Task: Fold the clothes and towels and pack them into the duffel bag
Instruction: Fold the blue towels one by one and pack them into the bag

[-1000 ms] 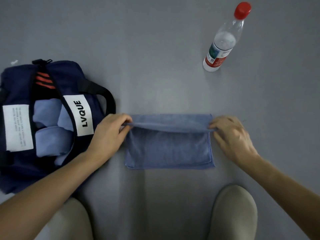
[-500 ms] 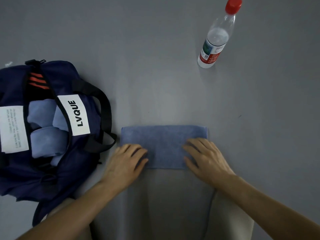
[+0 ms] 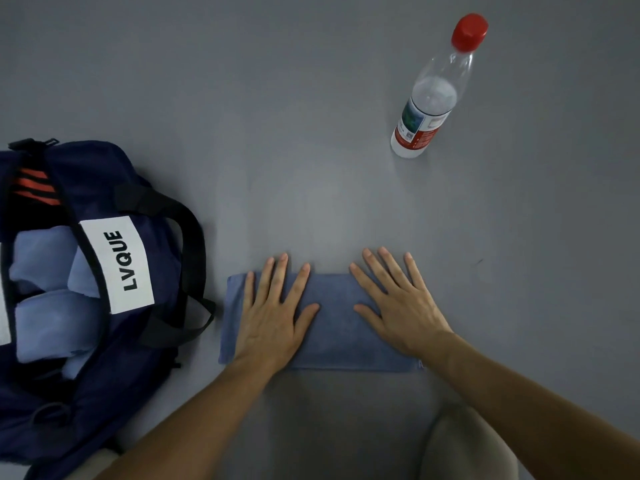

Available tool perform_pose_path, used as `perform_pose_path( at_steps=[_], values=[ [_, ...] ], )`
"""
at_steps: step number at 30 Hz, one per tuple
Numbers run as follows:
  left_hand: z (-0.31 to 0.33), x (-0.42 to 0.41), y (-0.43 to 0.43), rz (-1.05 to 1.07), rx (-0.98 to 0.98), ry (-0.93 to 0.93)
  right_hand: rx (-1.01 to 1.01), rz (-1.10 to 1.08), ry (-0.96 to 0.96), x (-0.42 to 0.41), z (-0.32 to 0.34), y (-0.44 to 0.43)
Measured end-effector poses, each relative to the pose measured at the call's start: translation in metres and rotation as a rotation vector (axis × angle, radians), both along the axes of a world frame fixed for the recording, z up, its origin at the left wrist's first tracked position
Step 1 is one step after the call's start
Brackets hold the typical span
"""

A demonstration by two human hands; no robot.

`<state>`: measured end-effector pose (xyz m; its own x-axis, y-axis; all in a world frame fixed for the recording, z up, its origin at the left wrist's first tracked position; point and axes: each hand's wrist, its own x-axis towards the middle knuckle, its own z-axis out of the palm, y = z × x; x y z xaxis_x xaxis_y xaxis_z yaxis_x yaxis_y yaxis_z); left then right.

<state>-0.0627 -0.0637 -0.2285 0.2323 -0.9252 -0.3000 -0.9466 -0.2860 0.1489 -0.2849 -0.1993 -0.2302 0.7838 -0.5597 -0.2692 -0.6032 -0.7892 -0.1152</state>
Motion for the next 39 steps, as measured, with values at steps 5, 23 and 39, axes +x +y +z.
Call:
perform_pose_path(
  at_steps=[5, 23, 39],
  values=[
    [0.001, 0.026, -0.033, -0.035, -0.006, 0.028, -0.065, 0.024, 0.012, 0.012, 0.000, -0.027],
    [0.042, 0.105, -0.053, 0.060, -0.034, 0.183, 0.090, -0.144, -0.185, 0.023, 0.032, -0.056],
    [0.054, 0.087, 0.010, 0.057, -0.355, 0.100, -0.104, 0.084, -0.504, 0.012, 0.061, -0.030]
  ],
)
